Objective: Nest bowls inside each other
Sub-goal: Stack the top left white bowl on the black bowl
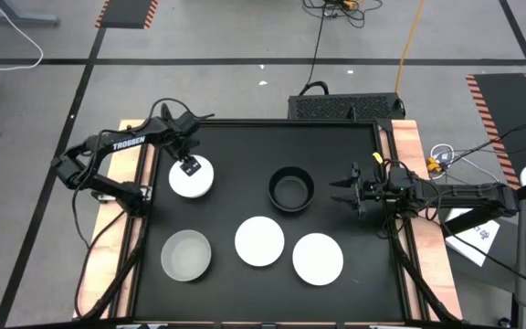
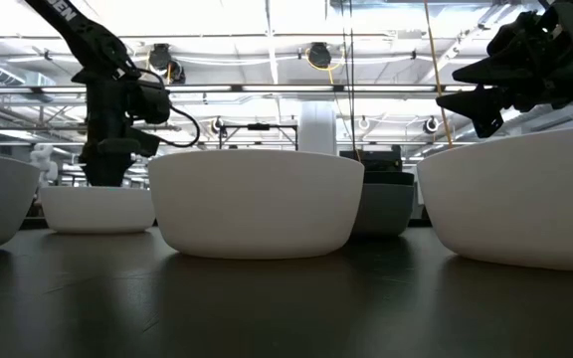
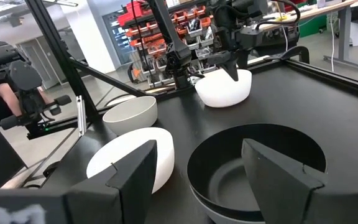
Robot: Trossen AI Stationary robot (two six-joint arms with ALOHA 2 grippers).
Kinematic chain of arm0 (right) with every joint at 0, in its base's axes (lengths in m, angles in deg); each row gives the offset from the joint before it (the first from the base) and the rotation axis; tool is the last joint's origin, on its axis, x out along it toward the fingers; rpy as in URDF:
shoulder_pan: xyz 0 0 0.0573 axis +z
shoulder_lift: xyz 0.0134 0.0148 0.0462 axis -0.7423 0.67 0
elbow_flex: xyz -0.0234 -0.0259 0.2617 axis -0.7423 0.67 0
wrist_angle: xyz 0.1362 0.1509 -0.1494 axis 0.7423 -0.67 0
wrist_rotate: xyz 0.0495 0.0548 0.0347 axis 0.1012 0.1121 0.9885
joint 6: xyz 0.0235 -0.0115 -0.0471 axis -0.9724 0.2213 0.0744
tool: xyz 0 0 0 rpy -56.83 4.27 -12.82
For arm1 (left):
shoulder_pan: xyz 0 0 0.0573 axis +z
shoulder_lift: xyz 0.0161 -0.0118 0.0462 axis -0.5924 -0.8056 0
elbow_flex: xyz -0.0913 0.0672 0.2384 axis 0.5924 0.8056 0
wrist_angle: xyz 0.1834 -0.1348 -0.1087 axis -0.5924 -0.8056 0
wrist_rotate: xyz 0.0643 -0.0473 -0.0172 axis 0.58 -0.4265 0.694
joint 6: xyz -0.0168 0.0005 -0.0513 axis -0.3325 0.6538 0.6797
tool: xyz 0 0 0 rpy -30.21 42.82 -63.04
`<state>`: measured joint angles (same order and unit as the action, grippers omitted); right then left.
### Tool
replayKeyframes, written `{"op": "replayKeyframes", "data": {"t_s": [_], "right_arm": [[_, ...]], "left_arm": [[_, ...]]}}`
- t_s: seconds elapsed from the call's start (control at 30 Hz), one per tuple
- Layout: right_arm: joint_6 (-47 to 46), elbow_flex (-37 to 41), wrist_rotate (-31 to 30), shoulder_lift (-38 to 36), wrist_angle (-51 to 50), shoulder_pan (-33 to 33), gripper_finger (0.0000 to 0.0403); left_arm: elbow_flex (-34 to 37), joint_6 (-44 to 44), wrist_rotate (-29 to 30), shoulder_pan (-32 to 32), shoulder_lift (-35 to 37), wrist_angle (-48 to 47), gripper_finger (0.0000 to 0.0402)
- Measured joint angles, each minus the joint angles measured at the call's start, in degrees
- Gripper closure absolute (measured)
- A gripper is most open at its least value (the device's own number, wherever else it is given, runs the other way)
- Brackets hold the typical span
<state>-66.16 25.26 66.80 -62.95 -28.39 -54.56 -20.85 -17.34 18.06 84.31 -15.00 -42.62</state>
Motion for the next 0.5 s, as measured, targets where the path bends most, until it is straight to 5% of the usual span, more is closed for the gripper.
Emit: {"op": "replayKeyframes", "data": {"t_s": [0.5], "right_arm": [[0.0,0.0,0.0,0.0,0.0,0.0,0.0174]], "left_arm": [[0.0,-2.3,0.3,0.0,0.0,0.0,0.0373]]}}
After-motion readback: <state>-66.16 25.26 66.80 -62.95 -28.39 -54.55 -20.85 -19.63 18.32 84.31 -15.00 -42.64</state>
